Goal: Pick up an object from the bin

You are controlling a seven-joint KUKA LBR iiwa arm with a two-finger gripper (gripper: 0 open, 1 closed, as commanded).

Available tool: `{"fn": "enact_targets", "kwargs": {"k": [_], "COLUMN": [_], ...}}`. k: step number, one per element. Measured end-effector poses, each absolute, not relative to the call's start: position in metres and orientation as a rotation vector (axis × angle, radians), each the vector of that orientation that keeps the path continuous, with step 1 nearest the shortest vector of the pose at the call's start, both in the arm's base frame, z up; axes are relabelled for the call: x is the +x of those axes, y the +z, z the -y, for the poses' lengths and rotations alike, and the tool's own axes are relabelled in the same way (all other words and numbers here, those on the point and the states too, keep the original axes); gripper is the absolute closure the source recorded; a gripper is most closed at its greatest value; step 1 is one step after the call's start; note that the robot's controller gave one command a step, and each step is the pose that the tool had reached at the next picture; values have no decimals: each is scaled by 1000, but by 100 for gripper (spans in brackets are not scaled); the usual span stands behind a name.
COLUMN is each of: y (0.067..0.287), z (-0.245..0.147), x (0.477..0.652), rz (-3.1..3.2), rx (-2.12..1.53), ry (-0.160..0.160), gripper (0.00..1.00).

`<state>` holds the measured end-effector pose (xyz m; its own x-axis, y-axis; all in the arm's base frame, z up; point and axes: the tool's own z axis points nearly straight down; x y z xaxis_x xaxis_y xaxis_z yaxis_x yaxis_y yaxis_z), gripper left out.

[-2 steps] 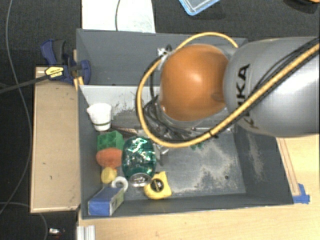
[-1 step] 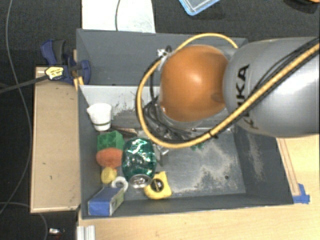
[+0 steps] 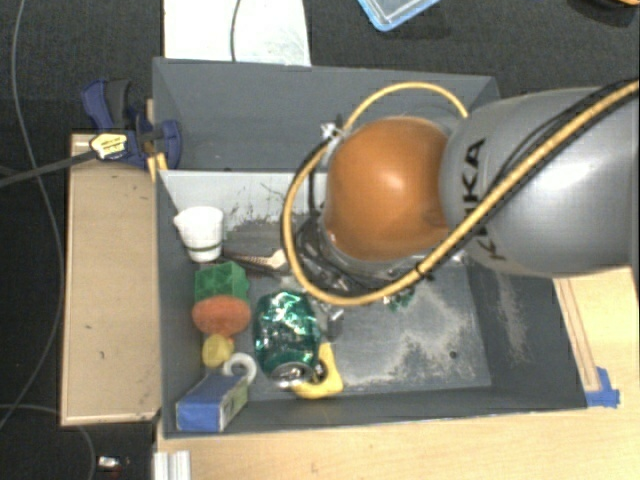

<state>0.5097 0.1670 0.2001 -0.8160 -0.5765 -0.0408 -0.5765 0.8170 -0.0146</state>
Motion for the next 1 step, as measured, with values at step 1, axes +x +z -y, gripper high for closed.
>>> {"fn": "enact_targets", "kwargs": {"k": [1], "y": [147], "z": [-118], "x": [560], "rz": [-2974], "rx": [-845], "ry": [0], "gripper": [100]}}
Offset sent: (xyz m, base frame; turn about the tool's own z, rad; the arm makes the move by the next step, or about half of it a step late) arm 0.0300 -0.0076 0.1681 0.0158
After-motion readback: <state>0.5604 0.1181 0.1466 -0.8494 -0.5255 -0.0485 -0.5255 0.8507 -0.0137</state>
